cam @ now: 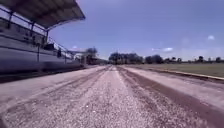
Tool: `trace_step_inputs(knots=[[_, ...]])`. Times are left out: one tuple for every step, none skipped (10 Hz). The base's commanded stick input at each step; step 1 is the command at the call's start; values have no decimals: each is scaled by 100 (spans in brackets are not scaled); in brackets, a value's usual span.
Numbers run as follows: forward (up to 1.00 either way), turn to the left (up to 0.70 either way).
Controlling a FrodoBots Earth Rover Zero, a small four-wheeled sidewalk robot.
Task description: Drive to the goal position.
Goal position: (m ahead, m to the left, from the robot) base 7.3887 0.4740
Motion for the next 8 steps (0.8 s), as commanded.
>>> trace_step_inputs(knots=[[100, 0], [100, 0], [100, 0], [100, 0], [100, 0], [100, 0], [100, 0], [100, 0]])
